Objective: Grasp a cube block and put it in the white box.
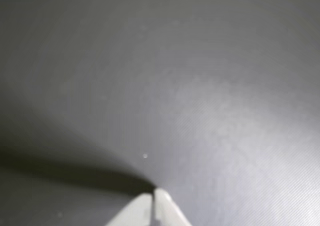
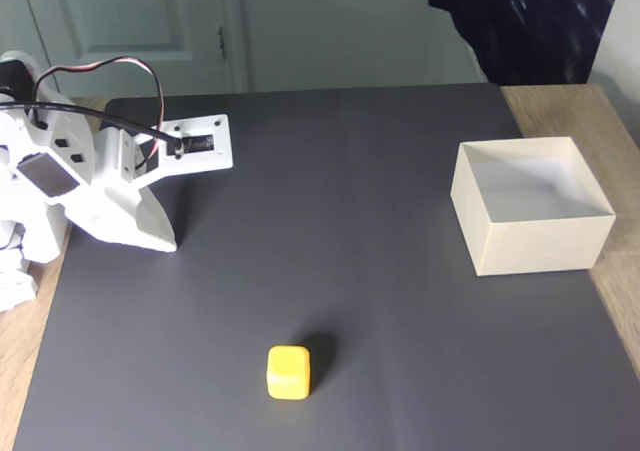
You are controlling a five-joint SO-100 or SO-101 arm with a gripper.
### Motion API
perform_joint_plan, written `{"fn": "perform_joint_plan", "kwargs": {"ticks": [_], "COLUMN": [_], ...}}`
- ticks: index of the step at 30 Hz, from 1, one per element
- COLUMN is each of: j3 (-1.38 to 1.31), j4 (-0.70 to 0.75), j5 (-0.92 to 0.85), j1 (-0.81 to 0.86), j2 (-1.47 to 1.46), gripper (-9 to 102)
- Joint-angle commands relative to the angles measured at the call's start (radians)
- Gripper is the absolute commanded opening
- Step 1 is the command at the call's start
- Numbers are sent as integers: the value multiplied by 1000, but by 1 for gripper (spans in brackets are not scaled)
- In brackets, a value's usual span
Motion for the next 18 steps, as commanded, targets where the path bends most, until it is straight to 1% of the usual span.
{"fn": "perform_joint_plan", "kwargs": {"ticks": [1, 9, 18], "j3": [-2, -2, -41], "j4": [6, 5, -25], "j5": [-6, 5, 109], "j1": [-37, -87, -67], "j2": [8, 8, 6], "gripper": [1, 0, 0]}}
